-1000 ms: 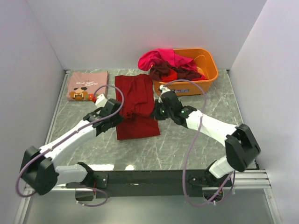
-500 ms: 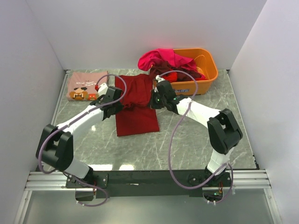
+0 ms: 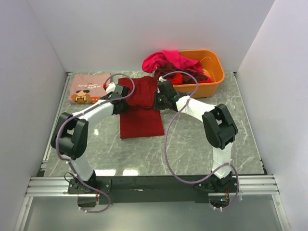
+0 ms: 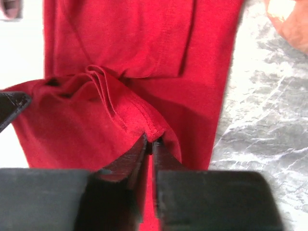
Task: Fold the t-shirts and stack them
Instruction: Fold the tshirt
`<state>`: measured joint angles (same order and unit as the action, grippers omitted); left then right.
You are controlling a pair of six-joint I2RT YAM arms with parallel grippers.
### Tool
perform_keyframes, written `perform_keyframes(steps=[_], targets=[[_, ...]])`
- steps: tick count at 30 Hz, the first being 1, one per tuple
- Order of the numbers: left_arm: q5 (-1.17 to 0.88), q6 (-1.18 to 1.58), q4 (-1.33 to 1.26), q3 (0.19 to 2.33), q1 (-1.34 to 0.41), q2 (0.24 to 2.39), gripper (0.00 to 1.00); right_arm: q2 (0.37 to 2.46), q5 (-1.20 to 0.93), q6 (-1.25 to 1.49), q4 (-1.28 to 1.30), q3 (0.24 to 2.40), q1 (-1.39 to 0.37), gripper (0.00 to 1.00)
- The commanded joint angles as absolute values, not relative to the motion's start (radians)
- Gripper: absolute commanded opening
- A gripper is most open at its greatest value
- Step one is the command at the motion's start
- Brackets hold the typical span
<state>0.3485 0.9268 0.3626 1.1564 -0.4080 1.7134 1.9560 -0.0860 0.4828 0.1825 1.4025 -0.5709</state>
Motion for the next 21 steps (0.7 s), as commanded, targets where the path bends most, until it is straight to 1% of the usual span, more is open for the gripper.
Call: perform_keyframes(steps=[1, 2, 3, 4, 5, 6, 7, 8, 10, 14, 21], targets=[[0.368, 0.904, 0.367, 1.232, -0.396, 1.739, 0.29, 1.957, -0.054, 0.488, 0.198, 1.457, -0.561, 0.22], [0.364, 0.9, 0.373, 1.236, -0.394, 1.744, 0.45, 1.956, -0.054, 0.488, 0.201, 1.46, -0.561, 0.28], [0.361, 0.897, 0.379, 1.241, -0.394, 1.747, 0.56, 1.948, -0.052, 0.488, 0.21, 1.46, -0.563, 0.33], [0.353, 0.891, 0.376, 1.241, -0.394, 1.743, 0.64, 1.944, -0.051, 0.489, 0.213, 1.457, -0.561, 0.43], [0.347, 0.884, 0.371, 1.239, -0.396, 1.737, 0.82, 1.927, -0.057, 0.491, 0.212, 1.45, -0.563, 0.46], [0.335, 0.879, 0.367, 1.23, -0.394, 1.718, 0.88, 1.918, -0.067, 0.492, 0.209, 1.442, -0.561, 0.48], [0.333, 0.877, 0.365, 1.224, -0.394, 1.707, 0.92, 1.905, -0.08, 0.494, 0.204, 1.418, -0.563, 0.53], [0.327, 0.874, 0.365, 1.215, -0.394, 1.694, 0.99, 1.892, -0.107, 0.497, 0.187, 1.402, -0.564, 0.57], [0.298, 0.871, 0.361, 1.175, -0.396, 1.646, 0.99, 1.847, -0.149, 0.505, 0.167, 1.341, -0.568, 0.6], [0.201, 0.874, 0.331, 1.037, -0.394, 1.528, 0.99, 1.741, -0.187, 0.531, 0.117, 1.206, -0.58, 0.61], [0.06, 0.903, 0.296, 0.7, -0.399, 1.217, 0.99, 1.614, -0.202, 0.568, 0.086, 0.954, -0.588, 0.64]])
